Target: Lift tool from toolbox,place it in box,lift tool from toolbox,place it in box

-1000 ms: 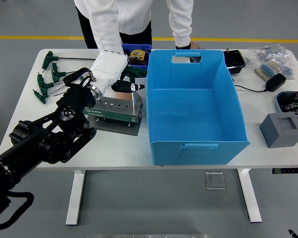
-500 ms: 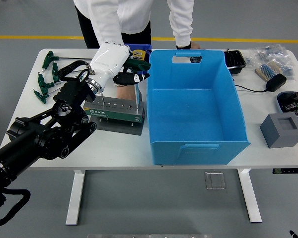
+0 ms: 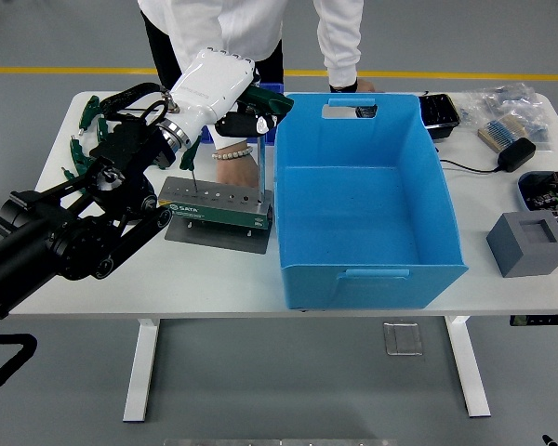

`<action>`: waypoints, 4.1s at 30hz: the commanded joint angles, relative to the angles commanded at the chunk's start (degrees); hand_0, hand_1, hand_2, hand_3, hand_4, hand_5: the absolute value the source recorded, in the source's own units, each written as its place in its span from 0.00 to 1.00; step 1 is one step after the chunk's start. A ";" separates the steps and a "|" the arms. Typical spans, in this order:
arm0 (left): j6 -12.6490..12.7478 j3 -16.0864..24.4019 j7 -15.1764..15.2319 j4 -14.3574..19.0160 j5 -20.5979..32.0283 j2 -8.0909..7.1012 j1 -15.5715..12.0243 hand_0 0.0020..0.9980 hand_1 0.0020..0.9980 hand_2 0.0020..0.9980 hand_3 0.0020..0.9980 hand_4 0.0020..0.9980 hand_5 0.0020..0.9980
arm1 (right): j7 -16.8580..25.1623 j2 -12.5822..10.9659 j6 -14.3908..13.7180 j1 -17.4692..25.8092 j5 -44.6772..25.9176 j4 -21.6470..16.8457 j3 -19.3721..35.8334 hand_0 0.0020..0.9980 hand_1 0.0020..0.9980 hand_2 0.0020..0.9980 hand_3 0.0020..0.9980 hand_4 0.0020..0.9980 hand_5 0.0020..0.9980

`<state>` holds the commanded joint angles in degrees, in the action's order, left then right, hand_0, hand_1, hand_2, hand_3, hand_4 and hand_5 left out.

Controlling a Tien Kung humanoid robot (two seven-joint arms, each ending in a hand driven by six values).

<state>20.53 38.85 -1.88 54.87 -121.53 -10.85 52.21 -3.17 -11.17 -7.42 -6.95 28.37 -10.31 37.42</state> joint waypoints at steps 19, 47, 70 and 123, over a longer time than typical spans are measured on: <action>-1.13 -1.83 -1.09 16.12 3.07 -1.52 4.19 0.07 0.00 0.00 0.01 0.60 0.51 | -0.03 -0.11 0.04 0.18 0.36 0.00 0.25 0.61 0.56 0.68 0.75 0.98 0.93; -21.54 -10.85 6.03 7.18 4.33 8.59 4.04 0.71 0.68 0.70 0.65 0.86 0.67 | 0.36 -0.50 -0.02 -0.03 -0.41 0.00 -1.04 0.61 0.55 0.68 0.75 0.98 0.93; -21.39 -3.04 6.12 7.67 0.80 7.64 3.69 0.81 0.83 0.89 0.79 0.91 0.64 | 0.45 -0.73 -0.13 -0.37 0.46 0.00 0.14 0.61 0.54 0.67 0.75 0.98 0.93; -18.53 -13.84 13.55 -3.83 -4.45 -10.55 1.01 0.94 0.75 0.71 0.58 0.91 0.67 | 0.27 -0.43 -0.14 -0.40 -0.18 0.00 0.36 0.61 0.55 0.67 0.75 0.97 0.93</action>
<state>2.00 25.01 11.67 51.04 -125.98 -21.40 53.22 -2.90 -11.60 -7.56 -7.35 28.19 -10.31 37.78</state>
